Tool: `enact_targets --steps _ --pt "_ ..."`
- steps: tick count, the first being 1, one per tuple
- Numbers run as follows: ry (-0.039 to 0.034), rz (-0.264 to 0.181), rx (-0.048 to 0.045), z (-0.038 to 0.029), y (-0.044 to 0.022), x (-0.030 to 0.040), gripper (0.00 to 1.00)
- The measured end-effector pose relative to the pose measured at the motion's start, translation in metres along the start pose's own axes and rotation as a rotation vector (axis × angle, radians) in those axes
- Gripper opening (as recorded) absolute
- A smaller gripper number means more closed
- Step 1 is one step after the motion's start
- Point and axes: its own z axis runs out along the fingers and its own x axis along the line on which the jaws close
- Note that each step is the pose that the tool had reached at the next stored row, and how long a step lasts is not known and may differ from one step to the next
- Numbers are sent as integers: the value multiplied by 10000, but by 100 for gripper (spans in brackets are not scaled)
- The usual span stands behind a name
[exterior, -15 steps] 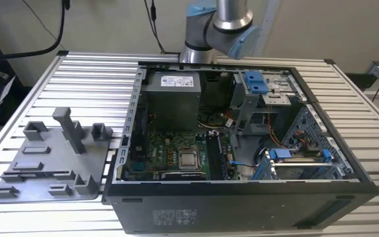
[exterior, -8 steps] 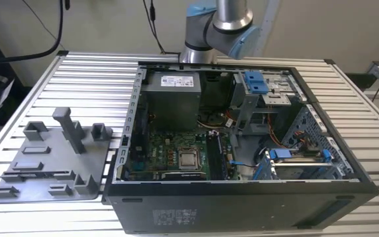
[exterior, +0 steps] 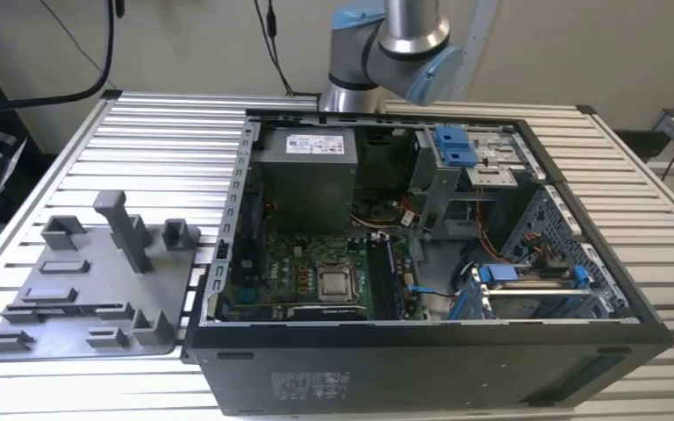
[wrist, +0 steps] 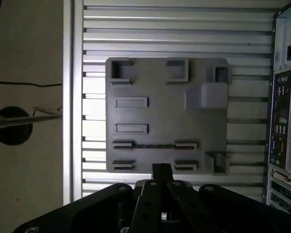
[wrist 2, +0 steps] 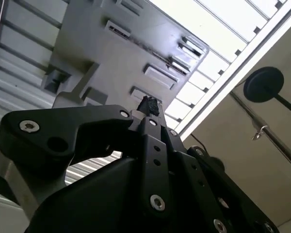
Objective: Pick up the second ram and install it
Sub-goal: 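Reach for the second ram, then pick up the second ram and move it above second insertion slot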
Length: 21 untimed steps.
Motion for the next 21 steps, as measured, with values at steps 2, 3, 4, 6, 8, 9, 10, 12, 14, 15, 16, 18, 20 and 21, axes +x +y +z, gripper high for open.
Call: enact_targets --steps 2,3,4,6,8,9,10,12,14,15,16,18,20,21 --pt "12 0 -1 0 0 0 11" --pt "19 1 0 0 0 0 11" --pt "25 1 -1 0 0 0 11" --pt "37 2 -1 0 0 0 11" --pt "49 2 -1 0 0 -1 11" --pt "53 3 -1 0 0 0 11" --pt "53 3 -1 0 0 0 11" --pt "53 2 -2 0 0 0 11" --pt "54 -5 -1 -1 0 1 11" --pt "57 -56 -1 -1 0 1 11" --pt "62 -165 0 -1 0 2 11" --pt "76 -500 1 1 0 2 11" --pt "95 -859 4 0 0 2 11" --pt "104 -1043 5 0 0 2 11"
